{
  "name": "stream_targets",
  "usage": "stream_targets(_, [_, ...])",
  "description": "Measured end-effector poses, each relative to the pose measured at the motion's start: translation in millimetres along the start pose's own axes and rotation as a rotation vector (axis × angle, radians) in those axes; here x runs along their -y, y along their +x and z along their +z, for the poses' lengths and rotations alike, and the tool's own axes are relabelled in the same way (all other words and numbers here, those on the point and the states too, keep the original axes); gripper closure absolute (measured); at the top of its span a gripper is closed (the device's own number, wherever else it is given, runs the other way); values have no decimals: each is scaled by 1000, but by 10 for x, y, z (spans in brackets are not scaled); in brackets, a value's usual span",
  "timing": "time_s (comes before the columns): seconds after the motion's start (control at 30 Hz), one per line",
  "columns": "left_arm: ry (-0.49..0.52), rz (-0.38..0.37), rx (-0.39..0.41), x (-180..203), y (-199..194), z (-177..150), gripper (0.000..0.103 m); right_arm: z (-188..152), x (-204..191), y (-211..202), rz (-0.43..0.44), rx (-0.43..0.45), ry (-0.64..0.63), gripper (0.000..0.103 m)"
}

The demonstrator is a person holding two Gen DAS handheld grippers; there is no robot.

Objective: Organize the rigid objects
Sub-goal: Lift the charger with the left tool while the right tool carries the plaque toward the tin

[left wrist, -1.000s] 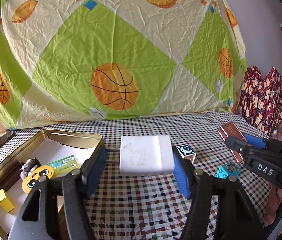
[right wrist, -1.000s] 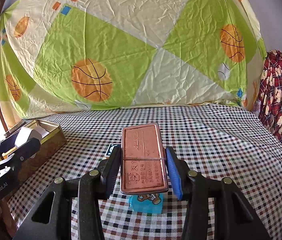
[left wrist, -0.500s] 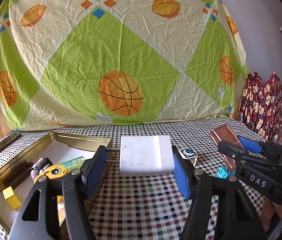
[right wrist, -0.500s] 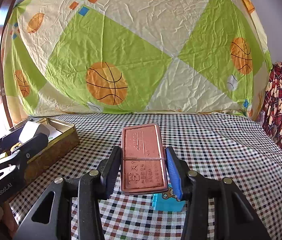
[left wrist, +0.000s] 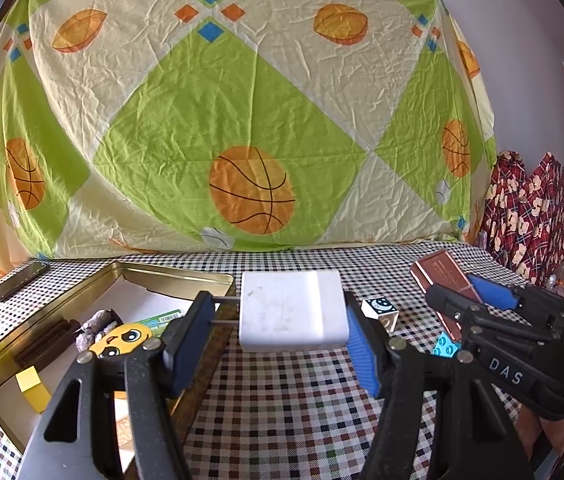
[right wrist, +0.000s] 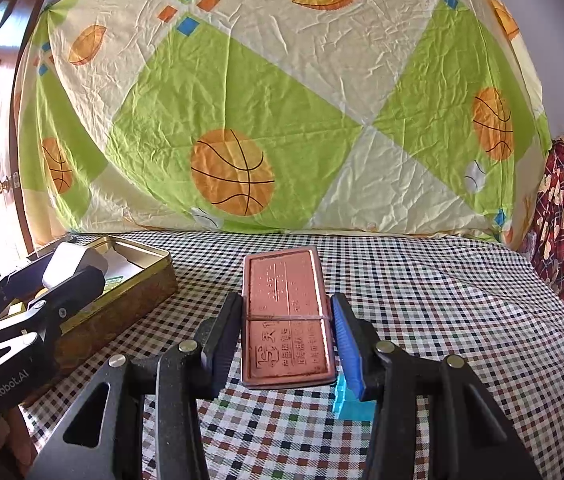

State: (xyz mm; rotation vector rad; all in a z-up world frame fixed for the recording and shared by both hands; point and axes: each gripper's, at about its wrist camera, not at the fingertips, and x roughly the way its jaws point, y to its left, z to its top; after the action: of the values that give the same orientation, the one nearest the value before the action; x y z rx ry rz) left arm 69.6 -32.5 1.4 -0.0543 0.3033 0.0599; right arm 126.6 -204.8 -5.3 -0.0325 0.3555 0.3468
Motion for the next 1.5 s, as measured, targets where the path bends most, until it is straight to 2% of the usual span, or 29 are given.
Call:
stream_targets(1.03, [-62, 0, 22, -375, -296, -48, 40, 1, -536, 21, 39, -14, -73, 55])
stream_targets(1.5, [-88, 26, 43, -595, -446, -24, 40, 28, -751, 66, 5, -18, -120, 55])
